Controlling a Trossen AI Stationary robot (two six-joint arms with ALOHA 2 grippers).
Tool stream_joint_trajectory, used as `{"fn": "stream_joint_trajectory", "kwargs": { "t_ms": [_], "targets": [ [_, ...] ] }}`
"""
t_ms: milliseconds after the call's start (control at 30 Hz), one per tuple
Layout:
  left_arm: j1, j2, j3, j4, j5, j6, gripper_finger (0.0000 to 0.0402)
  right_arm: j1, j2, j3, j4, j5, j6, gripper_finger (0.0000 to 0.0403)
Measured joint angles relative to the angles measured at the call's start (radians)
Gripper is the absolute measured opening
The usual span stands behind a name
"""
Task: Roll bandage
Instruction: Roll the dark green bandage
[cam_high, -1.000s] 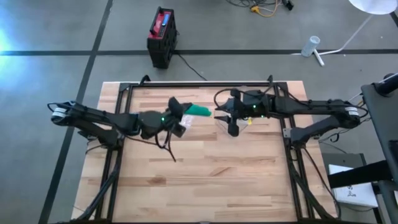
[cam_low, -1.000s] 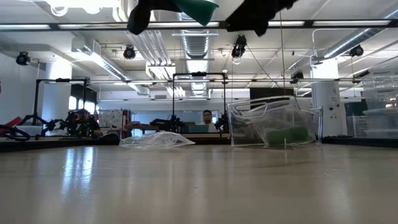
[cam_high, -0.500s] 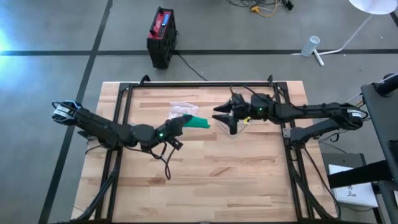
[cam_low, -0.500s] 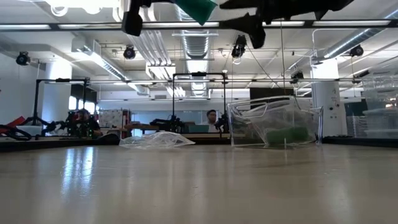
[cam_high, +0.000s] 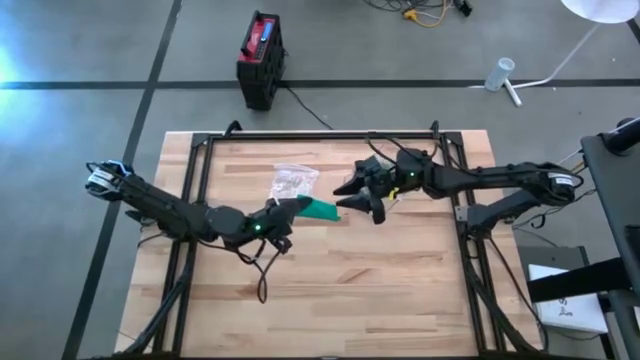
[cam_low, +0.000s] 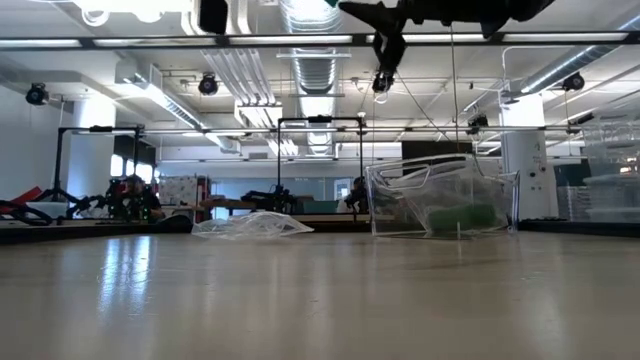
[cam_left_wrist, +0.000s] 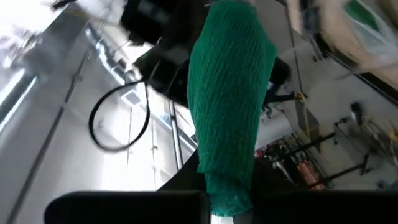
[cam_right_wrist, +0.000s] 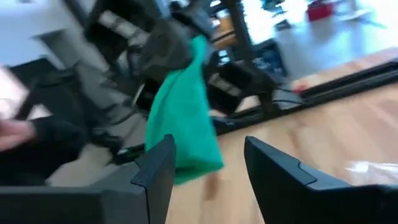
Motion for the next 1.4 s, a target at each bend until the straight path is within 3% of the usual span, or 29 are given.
{"fn": "stream_joint_trajectory", "kwargs": {
  "t_ms": [100,233,333,433,533,700,867,1100,1300,1400],
  "targets": [
    [-0.007,-0.004,0.0,0.064,0.0,-0.086,0.0012,0.001,0.012,0.003,0.039,-0.019,-0.021,0.0189],
    [-0.008,-0.031,0.0,0.099,0.001,-0.418,0.0012,0.004,-0.007,0.016,0.045,-0.017,-0.195,0.0195],
    [-0.008,-0.1,0.0,-0.019,0.007,-0.696,0.0012,0.02,-0.035,0.033,0.042,-0.009,-0.361,0.0196],
    [0.005,-0.188,0.0,-0.221,0.08,-1.005,0.0012,0.053,-0.06,0.056,0.032,0.06,-0.535,0.0195],
    [0.036,-0.285,0.0,-0.397,0.225,-1.311,0.0012,0.107,-0.064,0.076,0.003,0.202,-0.732,0.0195],
    [0.139,-0.401,0.0,-0.591,0.557,-1.735,0.0012,0.212,-0.008,0.123,0.002,0.44,-0.939,0.0194],
    [0.261,-0.454,0.0,-0.684,0.842,-2.037,0.0012,0.28,0.113,0.222,-0.021,0.549,-1.074,0.0188],
    [0.426,-0.486,-0.001,-0.924,1.124,-2.307,0.0012,0.347,0.272,0.427,-0.22,0.686,-1.389,0.017],
    [0.497,-0.469,-0.001,-0.95,1.385,-2.52,0.0012,0.38,0.397,0.553,-0.335,0.852,-1.663,0.0167],
    [0.498,-0.457,-0.001,-0.95,1.398,-2.558,0.0027,0.394,0.436,0.585,-0.337,0.923,-1.767,0.0166]
  ]
}}
